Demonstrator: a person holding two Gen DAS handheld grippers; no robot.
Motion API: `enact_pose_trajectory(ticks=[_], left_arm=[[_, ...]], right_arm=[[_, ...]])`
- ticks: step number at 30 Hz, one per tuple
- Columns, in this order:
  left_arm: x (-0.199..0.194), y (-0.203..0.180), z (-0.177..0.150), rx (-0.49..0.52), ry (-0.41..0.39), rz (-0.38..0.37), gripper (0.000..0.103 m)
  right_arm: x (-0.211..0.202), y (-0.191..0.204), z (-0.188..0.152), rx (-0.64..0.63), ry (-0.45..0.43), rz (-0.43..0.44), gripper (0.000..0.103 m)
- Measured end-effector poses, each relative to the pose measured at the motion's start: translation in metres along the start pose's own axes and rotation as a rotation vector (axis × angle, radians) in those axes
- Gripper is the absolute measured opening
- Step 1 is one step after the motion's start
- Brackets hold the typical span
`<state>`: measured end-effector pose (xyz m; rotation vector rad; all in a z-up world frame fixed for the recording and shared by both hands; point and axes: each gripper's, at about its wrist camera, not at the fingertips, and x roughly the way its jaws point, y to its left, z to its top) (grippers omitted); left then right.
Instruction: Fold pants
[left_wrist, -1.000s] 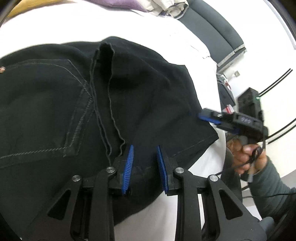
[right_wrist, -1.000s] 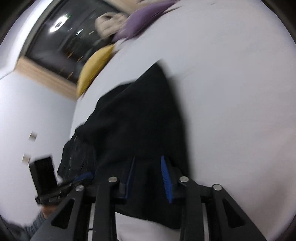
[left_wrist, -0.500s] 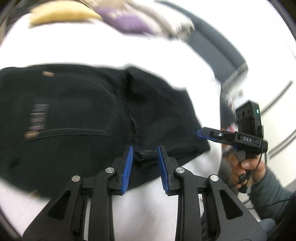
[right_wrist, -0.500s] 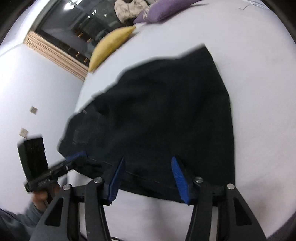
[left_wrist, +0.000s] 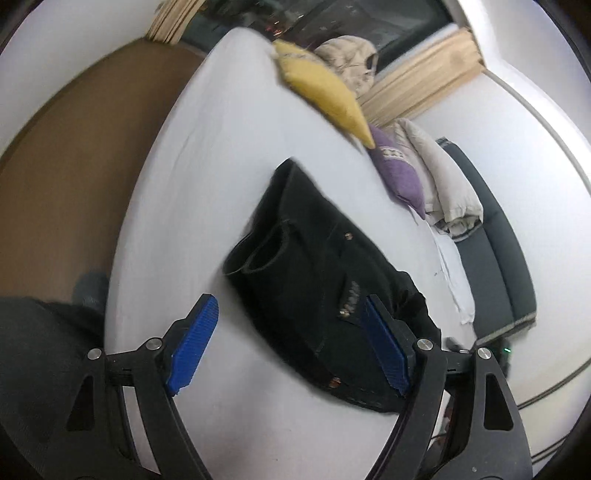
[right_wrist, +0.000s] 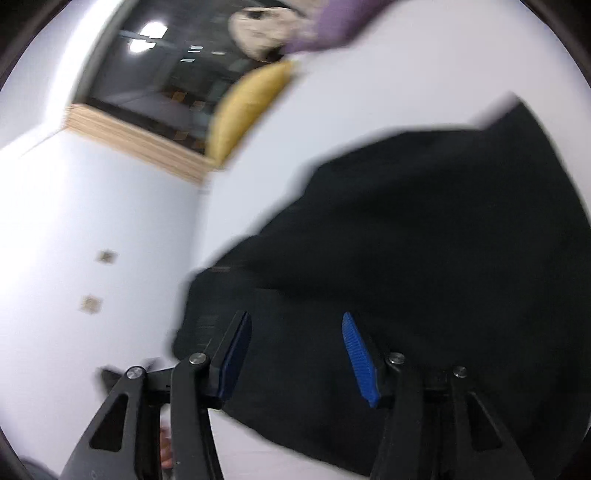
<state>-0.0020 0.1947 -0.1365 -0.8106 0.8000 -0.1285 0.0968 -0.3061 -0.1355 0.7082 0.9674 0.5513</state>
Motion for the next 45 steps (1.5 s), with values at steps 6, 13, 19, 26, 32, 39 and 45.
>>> enact_pose_trajectory(ticks=[6,13,19,26,32,39,45], left_arm=[[0.030,0.020,-0.001,-0.098,0.005,-0.084,0.079],[0.064,0.032,-0.001,-0.173,0.025,-0.155,0.040],[0.075,0.047,-0.001,-0.236,0.041,-0.196,0.018],[0.062,0.032,0.007,-0.192,0.034,-0.198,0.013],[0.054,0.003,0.017,-0.091,0.012,-0.161,0.013],[0.040,-0.043,0.024,0.047,-0.006,-0.128,0.013],[0.030,-0.110,0.020,0.263,-0.029,-0.116,0.013]], right_arm=[[0.026,0.031,0.005,-0.050,0.032,0.123,0.055],[0.053,0.026,-0.009,0.019,0.051,0.241,0.055],[0.065,0.042,0.005,0.006,0.136,0.289,0.055],[0.124,0.028,0.017,0.002,0.321,0.083,0.051],[0.132,0.011,0.021,0.033,0.318,0.054,0.030],[0.134,0.016,0.018,0.000,0.298,0.030,0.032],[0.085,0.039,0.036,0.002,0.162,0.073,0.098]])
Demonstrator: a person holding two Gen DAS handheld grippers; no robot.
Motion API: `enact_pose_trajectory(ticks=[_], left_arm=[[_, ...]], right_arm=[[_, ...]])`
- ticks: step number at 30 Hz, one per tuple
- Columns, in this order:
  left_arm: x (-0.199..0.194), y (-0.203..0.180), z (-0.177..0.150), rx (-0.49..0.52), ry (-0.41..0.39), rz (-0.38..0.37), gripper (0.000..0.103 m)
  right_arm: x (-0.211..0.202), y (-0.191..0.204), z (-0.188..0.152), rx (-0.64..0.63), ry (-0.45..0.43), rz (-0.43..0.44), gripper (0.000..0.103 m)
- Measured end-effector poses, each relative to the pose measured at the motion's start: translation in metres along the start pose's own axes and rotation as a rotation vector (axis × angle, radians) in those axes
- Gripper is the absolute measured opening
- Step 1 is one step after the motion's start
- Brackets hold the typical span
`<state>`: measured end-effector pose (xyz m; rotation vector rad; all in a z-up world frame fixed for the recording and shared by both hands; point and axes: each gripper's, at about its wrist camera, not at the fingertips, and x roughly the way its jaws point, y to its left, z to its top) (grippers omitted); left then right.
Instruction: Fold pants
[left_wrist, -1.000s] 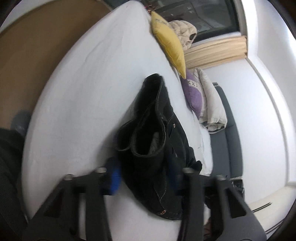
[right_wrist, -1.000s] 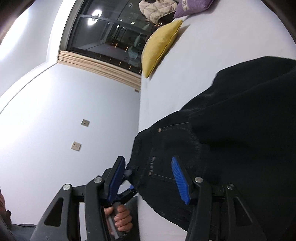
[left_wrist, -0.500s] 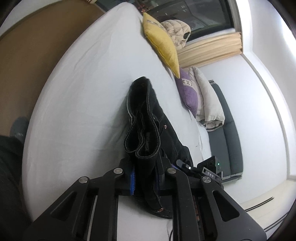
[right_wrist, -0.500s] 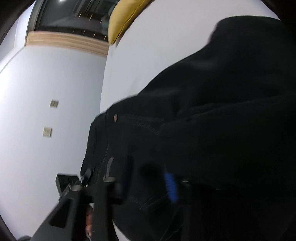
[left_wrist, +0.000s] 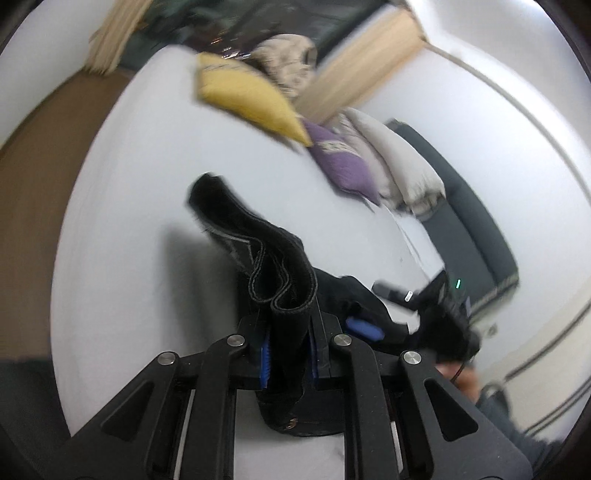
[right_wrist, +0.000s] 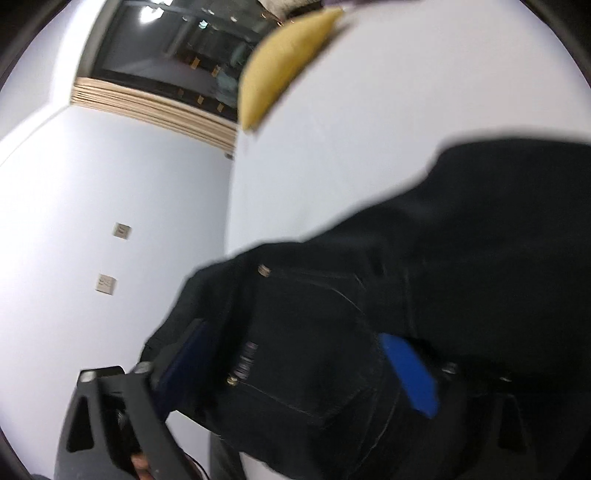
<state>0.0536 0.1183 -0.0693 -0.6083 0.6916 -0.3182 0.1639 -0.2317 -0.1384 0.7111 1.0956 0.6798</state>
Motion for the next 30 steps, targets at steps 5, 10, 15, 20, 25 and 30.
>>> enact_pose_trajectory(ticks=[5,10,15,20,25,30], left_arm=[[0.018,-0.069,-0.008,0.186,0.039,-0.034,0.013],[0.052,-0.133,-0.029,0.344,0.112,-0.059,0.013],[0.083,-0.176,-0.051,0.458,0.166,-0.062,0.013],[0.104,-0.215,-0.081,0.582,0.208,-0.059,0.013],[0.123,-0.252,-0.120,0.726,0.249,-0.047,0.013],[0.154,-0.287,-0.141,0.784,0.287,-0.075,0.013]], right_arm=[[-0.027,0.028,0.016,-0.056,0.071,0.071,0.099],[-0.062,0.035,0.027,-0.107,0.067,0.133,0.102],[-0.085,0.038,0.022,-0.150,0.063,0.108,0.103],[-0.078,0.036,0.025,-0.206,0.101,0.018,0.102],[-0.076,0.010,0.035,-0.154,0.107,-0.085,0.041],[-0.106,-0.015,0.031,-0.143,0.052,-0.122,0.023]])
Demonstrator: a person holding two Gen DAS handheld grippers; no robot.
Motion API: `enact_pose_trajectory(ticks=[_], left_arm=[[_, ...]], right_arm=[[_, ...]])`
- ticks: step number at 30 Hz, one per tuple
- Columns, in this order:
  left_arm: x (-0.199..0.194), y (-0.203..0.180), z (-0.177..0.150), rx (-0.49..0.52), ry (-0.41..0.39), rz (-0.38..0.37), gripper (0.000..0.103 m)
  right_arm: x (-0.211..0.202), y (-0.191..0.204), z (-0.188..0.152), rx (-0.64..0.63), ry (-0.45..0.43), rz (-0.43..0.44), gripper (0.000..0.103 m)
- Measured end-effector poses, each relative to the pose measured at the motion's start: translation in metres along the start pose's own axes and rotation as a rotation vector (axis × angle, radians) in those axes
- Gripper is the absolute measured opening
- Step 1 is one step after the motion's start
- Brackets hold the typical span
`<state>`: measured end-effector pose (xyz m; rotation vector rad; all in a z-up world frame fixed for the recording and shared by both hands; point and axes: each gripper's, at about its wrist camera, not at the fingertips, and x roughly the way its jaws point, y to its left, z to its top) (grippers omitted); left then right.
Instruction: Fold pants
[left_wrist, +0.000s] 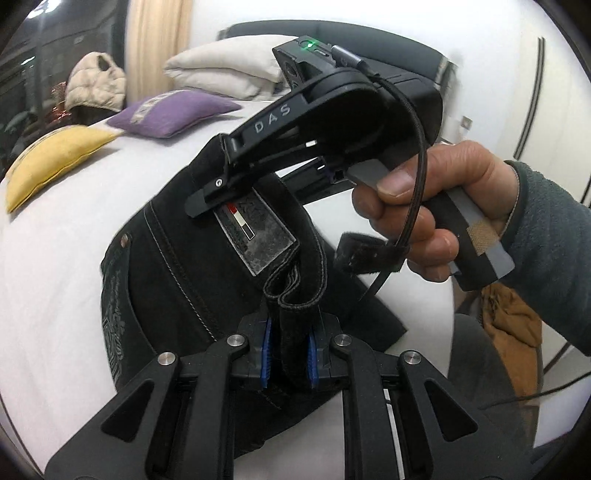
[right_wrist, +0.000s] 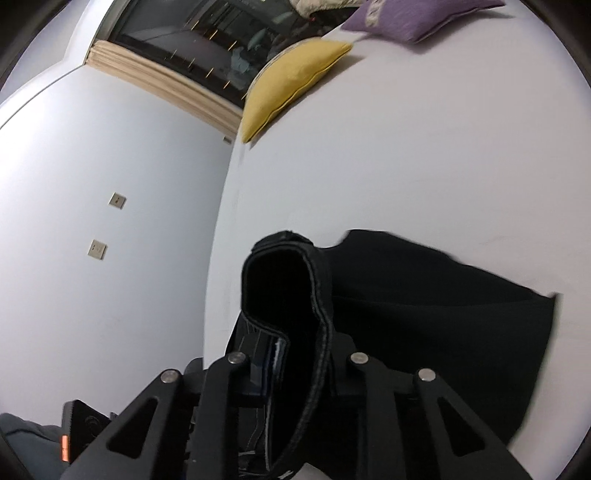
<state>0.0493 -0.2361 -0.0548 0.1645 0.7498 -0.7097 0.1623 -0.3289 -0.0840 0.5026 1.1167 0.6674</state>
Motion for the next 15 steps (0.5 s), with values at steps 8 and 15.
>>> enact_pose_trajectory(ticks=[8,15], left_arm=[[0.064,-0.051,0.007,0.072,0.095,-0.022,0.013],[0.124,-0.054,0.007,0.094,0.163,-0.023,0.013]], right_arm=[[-0.020,-0.066,-0.011,0.086,-0.044,-0.036,0.021],[-0.017,-0.111,-0.025,0.161,-0.069,-0.020,0.021]])
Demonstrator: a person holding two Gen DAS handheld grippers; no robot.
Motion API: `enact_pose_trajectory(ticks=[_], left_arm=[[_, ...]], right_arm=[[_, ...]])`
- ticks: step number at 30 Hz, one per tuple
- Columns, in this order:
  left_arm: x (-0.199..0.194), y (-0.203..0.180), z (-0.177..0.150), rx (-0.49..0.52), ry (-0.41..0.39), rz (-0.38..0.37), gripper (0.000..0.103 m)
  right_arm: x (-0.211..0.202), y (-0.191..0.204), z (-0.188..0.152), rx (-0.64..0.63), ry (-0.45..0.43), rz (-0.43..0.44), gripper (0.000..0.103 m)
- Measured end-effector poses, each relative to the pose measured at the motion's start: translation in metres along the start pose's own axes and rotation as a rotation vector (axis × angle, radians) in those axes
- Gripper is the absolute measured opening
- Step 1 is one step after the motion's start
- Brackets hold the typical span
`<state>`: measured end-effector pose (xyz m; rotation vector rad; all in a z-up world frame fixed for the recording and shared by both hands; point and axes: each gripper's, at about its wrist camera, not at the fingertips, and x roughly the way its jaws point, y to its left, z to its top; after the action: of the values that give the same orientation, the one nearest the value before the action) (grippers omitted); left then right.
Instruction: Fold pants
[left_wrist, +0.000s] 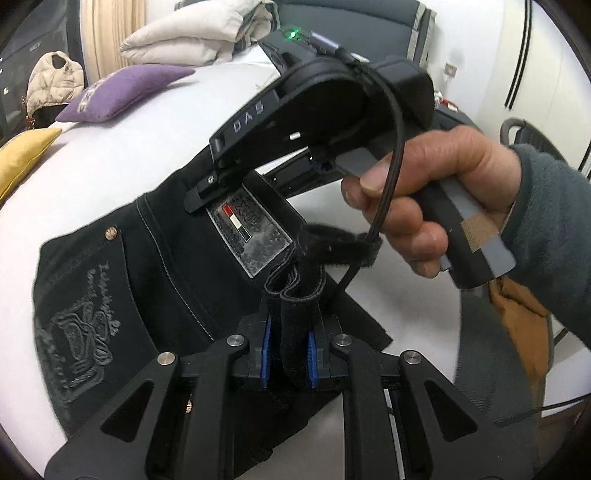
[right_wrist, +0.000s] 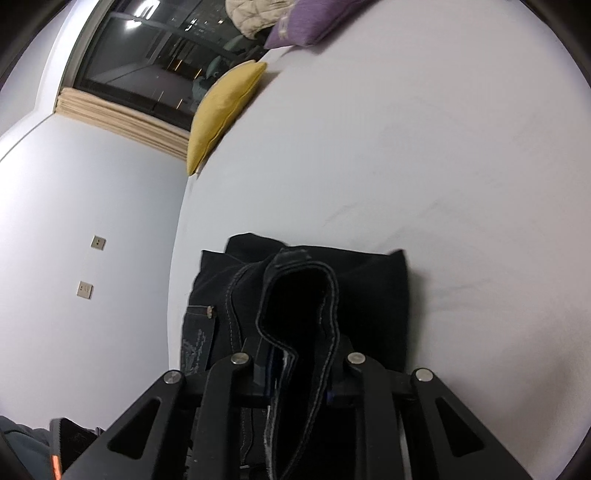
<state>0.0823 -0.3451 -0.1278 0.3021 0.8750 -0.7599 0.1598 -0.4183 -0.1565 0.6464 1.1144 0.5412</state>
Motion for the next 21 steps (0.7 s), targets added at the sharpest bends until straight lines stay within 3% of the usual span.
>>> enact_pose_trajectory(ticks=[3,5,6,7,8,11,14,18,21], left_arm=[[0.026,-0.007,-0.011,0.018,0.023,0.029,0.017],[0.029,-0.007,-0.013,-0.009,0.015,0.005,0.023],[0.026,-0.005,-0.014,-0.020,0.015,-0.018,0.036],[0.021,-0.003,-0.013,-0.040,0.019,-0.058,0.058],[0.014,0.000,-0.014,-0.058,0.010,-0.075,0.064],[-0.020,0.016,-0.019,-0.123,-0.044,-0.078,0.065],[-0.052,0.045,-0.022,-0.182,-0.130,-0.039,0.065],[-0.052,0.090,-0.035,-0.273,-0.144,0.046,0.065],[-0.032,0.119,-0.048,-0.322,-0.090,0.064,0.065]], right_arm=[[0.004,-0.011,-0.001,0.023,-0.006,0.024,0.021],[0.003,-0.021,0.000,0.063,-0.005,0.051,0.026],[0.000,-0.025,0.000,0.099,-0.011,0.071,0.029],[-0.005,-0.026,0.000,0.116,-0.022,0.074,0.041],[-0.014,-0.023,0.000,0.121,-0.047,0.065,0.051],[-0.049,-0.015,-0.002,0.128,-0.170,-0.035,0.072],[-0.082,0.001,-0.012,0.099,-0.230,0.045,0.071],[-0.082,0.048,-0.047,-0.034,-0.175,0.188,0.071],[-0.051,0.054,-0.079,-0.033,-0.077,0.197,0.071]])
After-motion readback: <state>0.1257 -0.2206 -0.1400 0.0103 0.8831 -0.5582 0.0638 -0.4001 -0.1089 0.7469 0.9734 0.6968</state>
